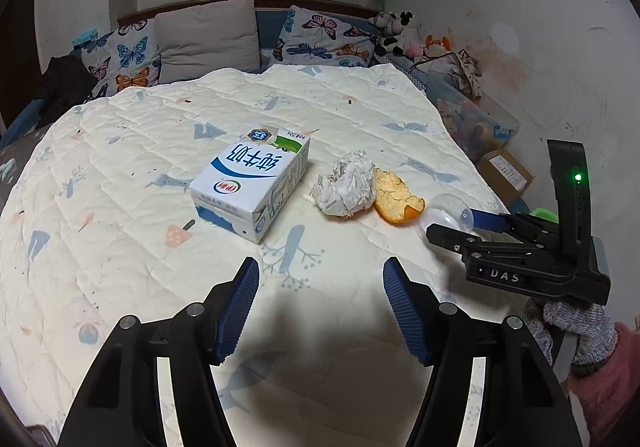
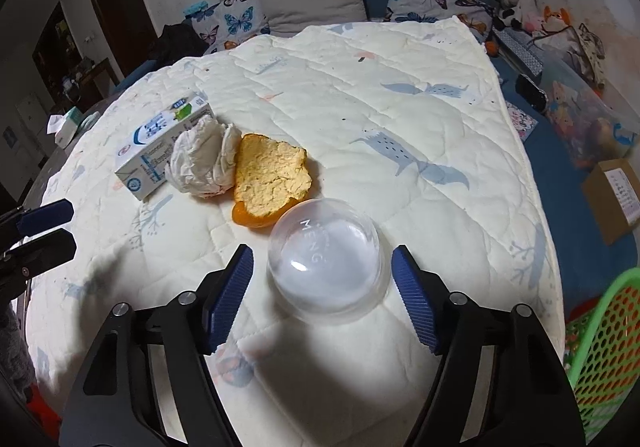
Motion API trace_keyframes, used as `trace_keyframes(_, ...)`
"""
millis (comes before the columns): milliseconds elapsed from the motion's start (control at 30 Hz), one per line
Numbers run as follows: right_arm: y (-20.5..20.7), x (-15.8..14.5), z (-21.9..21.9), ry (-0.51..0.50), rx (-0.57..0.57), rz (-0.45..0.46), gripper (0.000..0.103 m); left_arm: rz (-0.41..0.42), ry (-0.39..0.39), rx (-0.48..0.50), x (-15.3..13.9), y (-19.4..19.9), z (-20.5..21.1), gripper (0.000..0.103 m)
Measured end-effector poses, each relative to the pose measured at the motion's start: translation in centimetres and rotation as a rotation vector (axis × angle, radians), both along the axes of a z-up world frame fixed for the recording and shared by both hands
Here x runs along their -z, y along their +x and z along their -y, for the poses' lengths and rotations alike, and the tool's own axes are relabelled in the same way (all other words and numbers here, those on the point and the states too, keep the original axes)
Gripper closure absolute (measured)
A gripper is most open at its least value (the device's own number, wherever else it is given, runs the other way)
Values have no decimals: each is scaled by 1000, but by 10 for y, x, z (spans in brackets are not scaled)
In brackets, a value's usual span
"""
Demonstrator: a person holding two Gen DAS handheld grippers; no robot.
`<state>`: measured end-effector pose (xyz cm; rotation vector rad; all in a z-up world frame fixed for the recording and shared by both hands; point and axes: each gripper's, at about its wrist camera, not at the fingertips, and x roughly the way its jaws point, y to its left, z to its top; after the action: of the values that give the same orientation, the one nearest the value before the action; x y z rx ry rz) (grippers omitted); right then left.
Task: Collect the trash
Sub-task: 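Move both open tools back over the remaining trash on the mattress, then grasp the clear round lid with right tool while left grasps the crumpled tissue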
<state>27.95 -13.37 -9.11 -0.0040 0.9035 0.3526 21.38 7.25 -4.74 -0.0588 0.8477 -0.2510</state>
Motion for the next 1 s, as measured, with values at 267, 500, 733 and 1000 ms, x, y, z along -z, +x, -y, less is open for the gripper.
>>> trace_keyframes(267, 5, 5, 1, -12, -5, 2, 37, -5, 18, 29, 2, 19, 13, 41)
trace_keyframes(500, -1, 1, 4, -5, -9, 10, 39, 2, 35, 51, 2, 41, 30, 44)
trace_keyframes(733, -9, -3, 10, 9, -4, 15, 40, -18, 51, 74, 7, 66, 45, 46)
trace_keyframes(1000, -25, -9, 20, 30, 5, 24, 40, -40, 87, 82, 19, 89, 57, 54)
